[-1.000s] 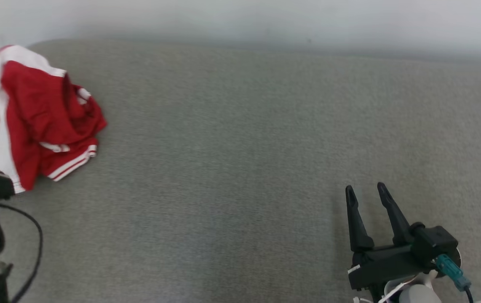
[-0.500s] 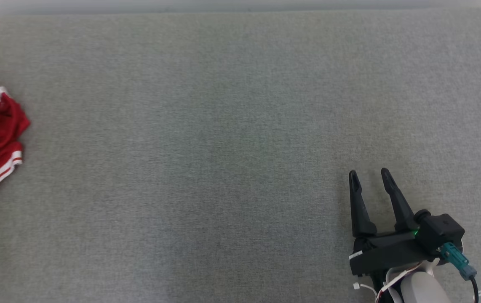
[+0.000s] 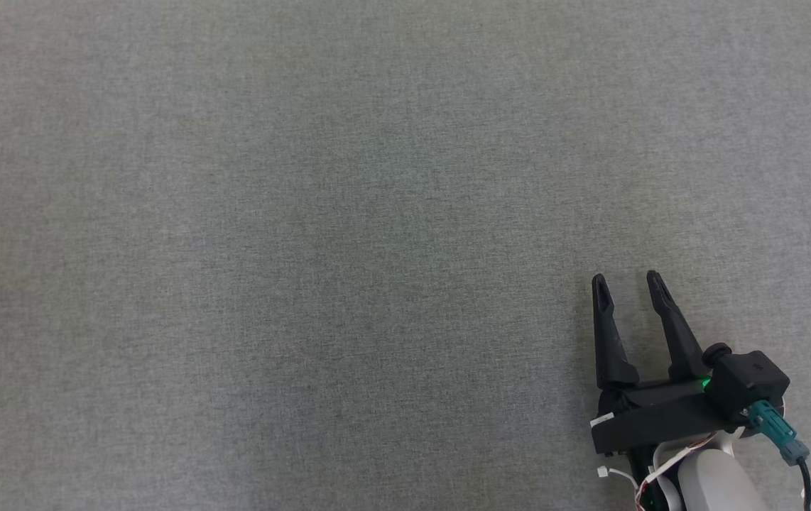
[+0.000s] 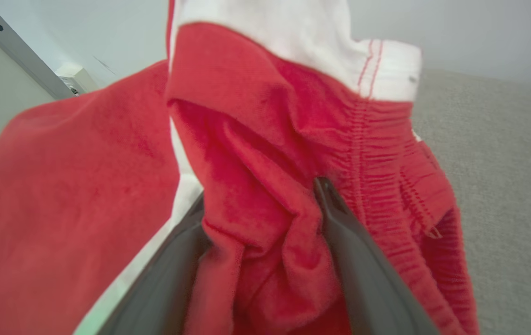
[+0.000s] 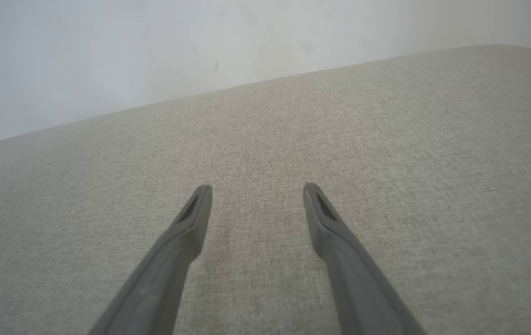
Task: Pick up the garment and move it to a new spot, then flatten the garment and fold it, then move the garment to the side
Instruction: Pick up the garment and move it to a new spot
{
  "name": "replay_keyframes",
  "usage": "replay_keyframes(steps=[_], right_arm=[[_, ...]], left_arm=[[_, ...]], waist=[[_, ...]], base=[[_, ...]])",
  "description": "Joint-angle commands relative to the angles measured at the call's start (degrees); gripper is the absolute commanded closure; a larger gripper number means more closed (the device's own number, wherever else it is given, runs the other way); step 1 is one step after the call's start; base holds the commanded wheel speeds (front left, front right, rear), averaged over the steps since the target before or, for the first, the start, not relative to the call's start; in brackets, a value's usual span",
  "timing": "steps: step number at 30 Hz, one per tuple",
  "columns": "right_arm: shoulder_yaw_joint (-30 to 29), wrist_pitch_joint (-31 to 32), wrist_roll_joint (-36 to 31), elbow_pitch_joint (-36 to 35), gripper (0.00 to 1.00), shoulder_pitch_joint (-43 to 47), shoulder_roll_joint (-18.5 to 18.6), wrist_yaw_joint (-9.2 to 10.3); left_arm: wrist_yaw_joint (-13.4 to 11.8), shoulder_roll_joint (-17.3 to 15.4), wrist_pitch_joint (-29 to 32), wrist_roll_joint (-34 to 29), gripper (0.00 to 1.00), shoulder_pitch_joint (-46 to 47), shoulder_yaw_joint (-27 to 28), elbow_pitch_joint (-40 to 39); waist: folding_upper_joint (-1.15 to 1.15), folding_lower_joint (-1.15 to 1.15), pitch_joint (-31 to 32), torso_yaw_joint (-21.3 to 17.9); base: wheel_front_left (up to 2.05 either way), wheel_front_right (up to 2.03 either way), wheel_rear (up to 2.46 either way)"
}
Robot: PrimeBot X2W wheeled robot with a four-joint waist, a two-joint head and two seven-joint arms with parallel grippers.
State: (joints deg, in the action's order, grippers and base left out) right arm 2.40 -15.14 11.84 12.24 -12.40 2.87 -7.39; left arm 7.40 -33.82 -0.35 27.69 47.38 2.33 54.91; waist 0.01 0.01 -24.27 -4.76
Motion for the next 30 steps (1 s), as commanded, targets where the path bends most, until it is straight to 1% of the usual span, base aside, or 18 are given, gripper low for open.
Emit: replay_keyframes(steps=[1, 2, 3, 9, 16, 19, 23, 30], right_arm=[[0.06, -0.15, 0.3, 0.04, 0.0, -0.13, 0.02, -0.19], [-0.01, -0.15, 0.3, 0.12, 0.0, 0.0, 0.02, -0.19], [-0.06, -0.15, 0.3, 0.18, 0.0, 0.1, 0.01, -0.19], [-0.83, -0.15, -0.3, 0.49, 0.0, 0.63, 0.01, -0.19], [-1.3, -0.14, -0.35, 0.96, 0.0, 2.29, 0.04, -0.19], [-1.25, -0.15, -0.25, 1.26, 0.0, 2.92, 0.02, -0.19], [-1.28, -0.15, 0.07, 1.9, 0.0, 3.77, 0.04, -0.19], [-0.79, -0.15, 0.94, 2.49, 0.0, 4.74, 0.04, -0.19]], left_arm=[[-0.16, -0.28, 0.05, -0.77, 0.0, 0.36, -0.66, 0.87], [-0.13, -0.38, 0.25, -1.03, 0.57, 0.41, -1.01, 1.51], [-0.12, -0.44, 0.0, -1.16, 1.0, 0.56, -1.21, 1.92], [-0.32, -0.09, -2.1, -1.83, 1.0, 0.99, -2.31, 4.04], [-0.15, 0.2, -9.65, -1.99, 1.0, 2.61, -2.84, 1.26], [-0.12, -0.18, -12.03, -2.42, 1.0, 3.67, -3.08, -1.25], [-0.19, -0.48, -13.5, -2.79, 1.0, 4.16, -3.39, -5.55], [-0.48, -1.07, -14.09, -3.25, 1.0, 4.29, -3.84, -16.1]], waist=[[-0.01, -0.01, 0.18, -0.31], [-0.01, -0.01, 0.37, -0.34], [-0.01, -0.01, 0.58, -0.36], [-0.01, -0.01, 2.25, 0.18], [-0.01, -0.01, 6.04, 2.32], [-0.01, -0.01, 7.49, 3.0], [-0.01, -0.01, 9.26, 3.57], [-0.01, -0.01, 11.81, 2.53]], base=[[0.0, 0.0, 0.0], [0.0, 0.0, 0.0], [0.0, 0.0, 0.0], [0.0, 0.0, 0.0], [0.0, 0.0, 0.0], [0.0, 0.0, 0.0], [0.0, 0.0, 0.0], [0.0, 0.0, 0.0]])
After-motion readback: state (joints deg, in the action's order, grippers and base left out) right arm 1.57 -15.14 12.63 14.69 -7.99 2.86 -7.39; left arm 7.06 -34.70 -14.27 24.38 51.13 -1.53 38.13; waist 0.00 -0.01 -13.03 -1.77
